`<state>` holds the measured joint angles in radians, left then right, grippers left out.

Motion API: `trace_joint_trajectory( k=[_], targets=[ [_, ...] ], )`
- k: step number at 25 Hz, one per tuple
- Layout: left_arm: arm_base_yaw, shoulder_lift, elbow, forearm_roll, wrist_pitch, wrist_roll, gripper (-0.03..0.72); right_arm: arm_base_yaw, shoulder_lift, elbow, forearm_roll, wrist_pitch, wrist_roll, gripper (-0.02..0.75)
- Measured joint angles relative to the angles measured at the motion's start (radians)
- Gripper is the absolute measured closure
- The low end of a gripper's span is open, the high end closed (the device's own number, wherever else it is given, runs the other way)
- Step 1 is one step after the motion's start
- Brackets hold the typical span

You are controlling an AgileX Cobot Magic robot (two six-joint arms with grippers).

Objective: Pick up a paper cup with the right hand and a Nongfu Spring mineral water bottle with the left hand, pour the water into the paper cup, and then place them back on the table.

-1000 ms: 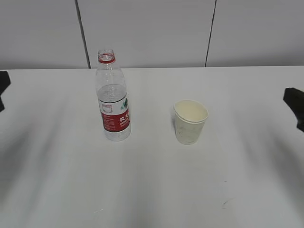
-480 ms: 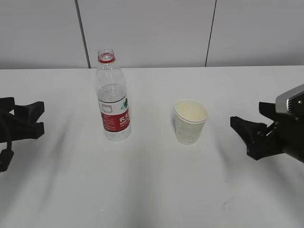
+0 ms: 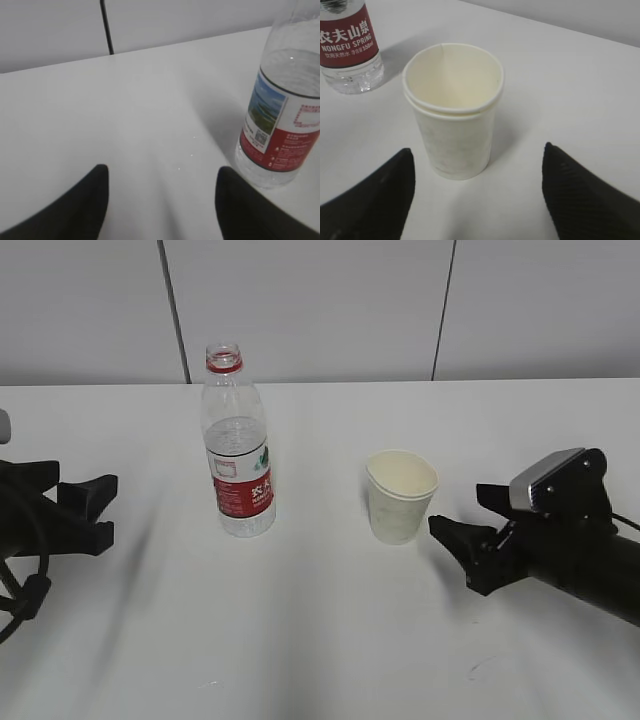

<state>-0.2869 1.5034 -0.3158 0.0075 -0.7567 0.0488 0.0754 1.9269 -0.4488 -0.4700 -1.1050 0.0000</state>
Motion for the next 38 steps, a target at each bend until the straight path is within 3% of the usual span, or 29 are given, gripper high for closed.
trace_joint_trajectory(
  k=[20, 24, 30, 38],
  targets=[
    [0.000, 0.055, -0.002, 0.083, -0.043, -0.023, 0.263, 0.000, 0.293, -0.299, -0.197, -0.029, 0.038, 0.150],
    [0.000, 0.073, -0.002, 0.109, -0.085, -0.049, 0.262, 0.000, 0.324, -0.349, -0.230, -0.035, 0.074, 0.150],
    [-0.001, 0.149, -0.002, 0.229, -0.177, -0.117, 0.232, 0.000, 0.350, -0.384, -0.266, -0.035, 0.086, 0.150],
    [-0.001, 0.314, -0.010, 0.283, -0.375, -0.151, 0.202, 0.000, 0.350, -0.402, -0.279, -0.037, 0.088, 0.181]
  ],
)
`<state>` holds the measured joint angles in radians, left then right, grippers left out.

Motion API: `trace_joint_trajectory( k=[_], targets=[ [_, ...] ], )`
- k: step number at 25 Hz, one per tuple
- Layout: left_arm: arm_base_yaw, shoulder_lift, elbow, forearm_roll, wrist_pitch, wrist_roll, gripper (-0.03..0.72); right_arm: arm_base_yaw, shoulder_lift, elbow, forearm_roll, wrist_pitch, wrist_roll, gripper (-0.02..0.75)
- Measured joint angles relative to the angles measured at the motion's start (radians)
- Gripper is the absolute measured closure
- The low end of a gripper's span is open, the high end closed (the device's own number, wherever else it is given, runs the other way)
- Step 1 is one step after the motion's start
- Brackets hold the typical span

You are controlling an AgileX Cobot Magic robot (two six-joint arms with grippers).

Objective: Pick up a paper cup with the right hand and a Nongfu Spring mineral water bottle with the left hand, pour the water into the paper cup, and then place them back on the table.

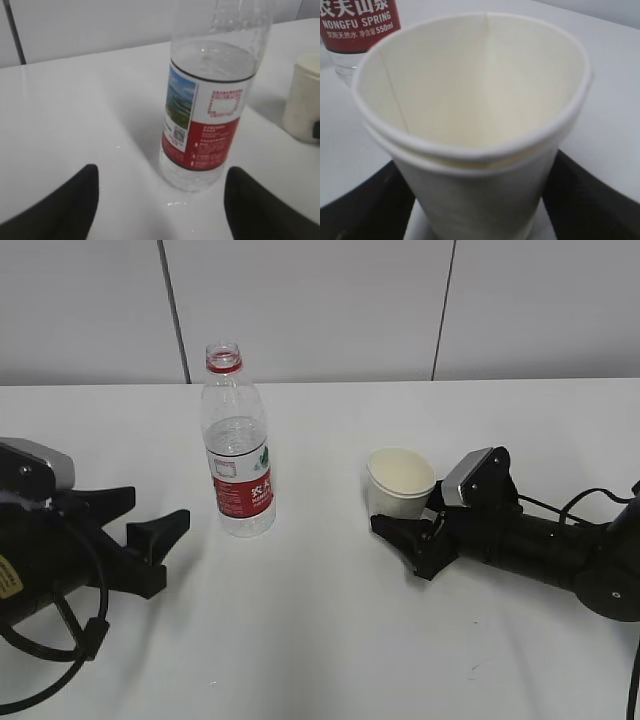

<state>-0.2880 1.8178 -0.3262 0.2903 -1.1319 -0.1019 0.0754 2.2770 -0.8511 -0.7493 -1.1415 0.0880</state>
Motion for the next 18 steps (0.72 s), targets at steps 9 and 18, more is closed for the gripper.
trace_joint_trajectory(
  k=[9, 18],
  targets=[
    [-0.001, 0.130, -0.097, 0.092, -0.005, -0.003, 0.133, 0.000, 0.000, 0.000, -0.002, -0.002, 0.000, 0.248],
    [-0.001, 0.207, -0.263, 0.178, -0.007, -0.092, 0.115, 0.000, 0.000, 0.000, -0.002, -0.002, 0.000, 0.251]
  ],
)
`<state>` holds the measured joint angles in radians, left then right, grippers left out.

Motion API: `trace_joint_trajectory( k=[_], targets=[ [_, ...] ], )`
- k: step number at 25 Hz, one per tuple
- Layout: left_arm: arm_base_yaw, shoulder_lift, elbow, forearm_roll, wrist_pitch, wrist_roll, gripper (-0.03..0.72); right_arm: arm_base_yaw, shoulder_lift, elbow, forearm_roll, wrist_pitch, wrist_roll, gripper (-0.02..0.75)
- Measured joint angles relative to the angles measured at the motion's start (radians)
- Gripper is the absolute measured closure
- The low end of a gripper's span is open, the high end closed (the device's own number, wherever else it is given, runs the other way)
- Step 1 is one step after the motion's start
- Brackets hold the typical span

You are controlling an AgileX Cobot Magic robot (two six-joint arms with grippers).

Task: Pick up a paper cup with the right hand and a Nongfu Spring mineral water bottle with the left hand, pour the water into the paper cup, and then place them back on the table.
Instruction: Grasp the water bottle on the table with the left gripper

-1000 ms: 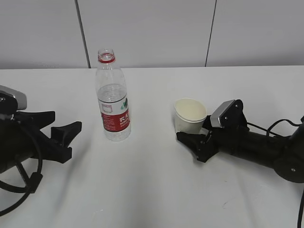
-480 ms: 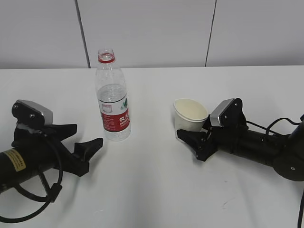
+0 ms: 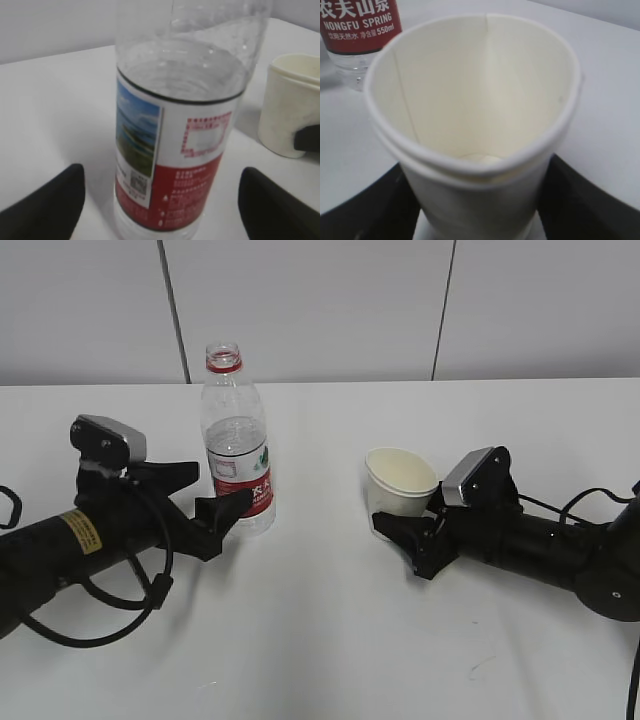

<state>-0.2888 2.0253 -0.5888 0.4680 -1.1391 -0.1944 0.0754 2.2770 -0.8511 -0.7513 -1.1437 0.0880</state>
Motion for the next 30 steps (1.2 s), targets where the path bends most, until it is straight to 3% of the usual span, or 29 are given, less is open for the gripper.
trace_joint_trajectory(
  k=[5, 12, 22, 27, 30],
  targets=[
    [0.000, 0.048, -0.094, 0.061, 0.000, -0.065, 0.115, 0.000, 0.000, 0.000, -0.001, 0.000, 0.000, 0.251],
    [0.000, 0.086, -0.155, 0.066, 0.001, -0.081, 0.123, 0.000, 0.000, 0.000, -0.004, -0.002, 0.000, 0.252],
    [-0.001, 0.086, -0.155, 0.073, 0.006, -0.083, 0.282, 0.000, 0.000, 0.000, -0.022, -0.002, 0.000, 0.252],
    [-0.001, 0.085, -0.156, 0.072, 0.013, -0.081, 0.305, 0.000, 0.000, 0.000, -0.041, -0.002, 0.000, 0.252],
    [-0.001, 0.037, -0.156, 0.072, 0.107, -0.032, 0.305, 0.000, -0.016, 0.000, -0.067, -0.002, 0.020, 0.252]
  ],
)
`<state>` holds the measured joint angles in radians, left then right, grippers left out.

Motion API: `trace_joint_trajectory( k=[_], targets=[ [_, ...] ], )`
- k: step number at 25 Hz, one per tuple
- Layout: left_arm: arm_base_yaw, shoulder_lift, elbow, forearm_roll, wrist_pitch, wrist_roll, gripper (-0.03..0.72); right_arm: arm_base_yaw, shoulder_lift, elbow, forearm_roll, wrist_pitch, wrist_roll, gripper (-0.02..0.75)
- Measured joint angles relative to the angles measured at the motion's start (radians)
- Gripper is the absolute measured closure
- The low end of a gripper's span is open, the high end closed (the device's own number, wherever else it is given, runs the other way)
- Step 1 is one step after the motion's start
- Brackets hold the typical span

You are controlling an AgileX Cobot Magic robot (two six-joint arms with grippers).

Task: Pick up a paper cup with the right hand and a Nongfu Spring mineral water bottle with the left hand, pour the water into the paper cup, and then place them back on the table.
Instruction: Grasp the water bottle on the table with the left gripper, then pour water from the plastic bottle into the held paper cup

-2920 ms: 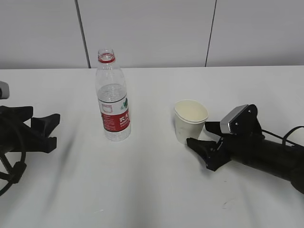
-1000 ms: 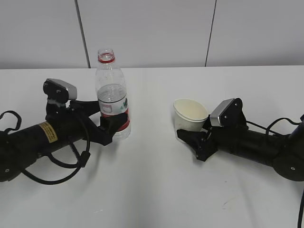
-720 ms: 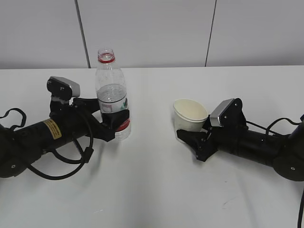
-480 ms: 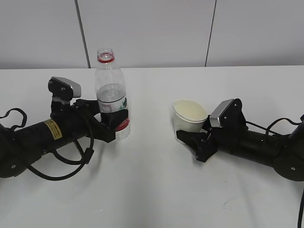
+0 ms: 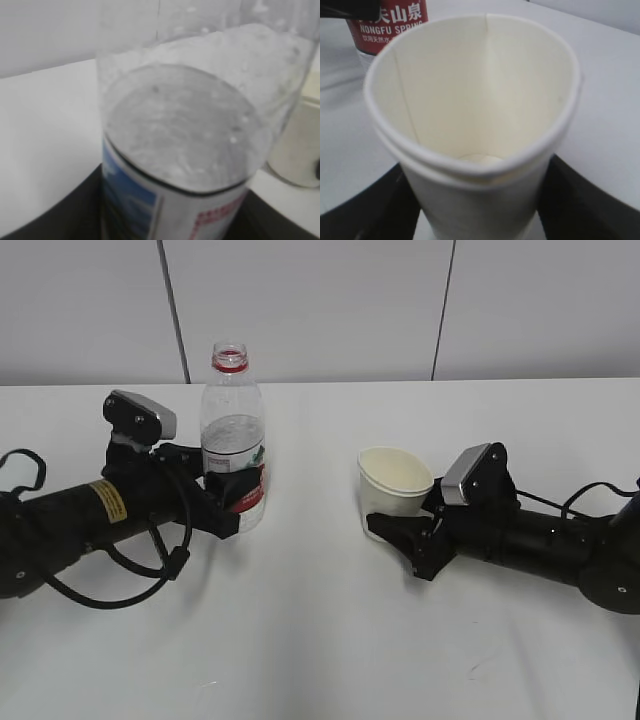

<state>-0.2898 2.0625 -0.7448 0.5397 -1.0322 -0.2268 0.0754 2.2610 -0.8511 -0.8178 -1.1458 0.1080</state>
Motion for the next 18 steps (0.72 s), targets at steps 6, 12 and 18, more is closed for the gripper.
trace_joint_trajectory(
  k=[6, 12, 18],
  targets=[
    [0.000, -0.170, 0.001, -0.002, 0.278, 0.127, 0.309, 0.000, -0.085, 0.000, -0.052, 0.029, 0.075, 0.253],
    [0.000, -0.315, -0.071, -0.001, 0.483, 0.205, 0.309, 0.004, -0.153, 0.000, -0.133, 0.043, 0.172, 0.253],
    [0.000, -0.328, -0.132, 0.052, 0.569, 0.212, 0.312, 0.066, -0.174, 0.000, -0.139, 0.076, 0.202, 0.253]
  ],
)
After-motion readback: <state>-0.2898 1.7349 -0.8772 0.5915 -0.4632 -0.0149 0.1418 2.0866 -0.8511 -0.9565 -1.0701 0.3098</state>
